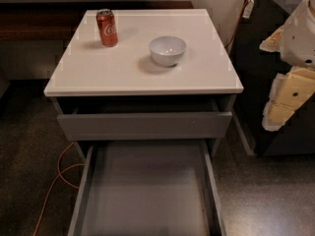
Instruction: Close middle drawer
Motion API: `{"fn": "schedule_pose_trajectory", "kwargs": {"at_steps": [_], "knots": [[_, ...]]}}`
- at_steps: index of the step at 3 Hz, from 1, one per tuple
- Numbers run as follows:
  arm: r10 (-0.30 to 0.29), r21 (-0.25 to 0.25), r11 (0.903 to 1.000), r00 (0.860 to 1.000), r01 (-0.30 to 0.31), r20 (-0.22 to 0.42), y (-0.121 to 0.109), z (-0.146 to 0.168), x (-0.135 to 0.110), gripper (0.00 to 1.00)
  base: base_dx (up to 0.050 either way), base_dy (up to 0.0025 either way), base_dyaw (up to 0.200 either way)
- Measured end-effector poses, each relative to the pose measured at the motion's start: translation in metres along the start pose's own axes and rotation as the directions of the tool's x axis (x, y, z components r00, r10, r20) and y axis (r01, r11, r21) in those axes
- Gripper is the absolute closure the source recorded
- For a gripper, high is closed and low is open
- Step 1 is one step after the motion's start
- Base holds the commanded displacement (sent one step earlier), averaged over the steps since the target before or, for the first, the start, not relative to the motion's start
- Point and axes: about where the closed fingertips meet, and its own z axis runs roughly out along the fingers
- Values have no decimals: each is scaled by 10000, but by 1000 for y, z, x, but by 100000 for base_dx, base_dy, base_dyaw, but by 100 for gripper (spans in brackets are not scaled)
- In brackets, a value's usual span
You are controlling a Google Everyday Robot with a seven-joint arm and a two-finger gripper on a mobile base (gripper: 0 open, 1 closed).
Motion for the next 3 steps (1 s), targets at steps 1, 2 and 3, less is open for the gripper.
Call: {"fn": "schedule_pose_trajectory", "kwargs": {"at_steps": [1, 2, 3], "knots": [[0, 0, 10000, 10000, 0, 0, 0, 0, 0, 0, -4800, -1, 2], [0, 2, 10000, 10000, 0, 1, 0, 0, 0, 0, -4850, -1, 6], [0, 4, 10000, 10000, 0, 1, 0, 0, 0, 0, 0, 0, 0]]}}
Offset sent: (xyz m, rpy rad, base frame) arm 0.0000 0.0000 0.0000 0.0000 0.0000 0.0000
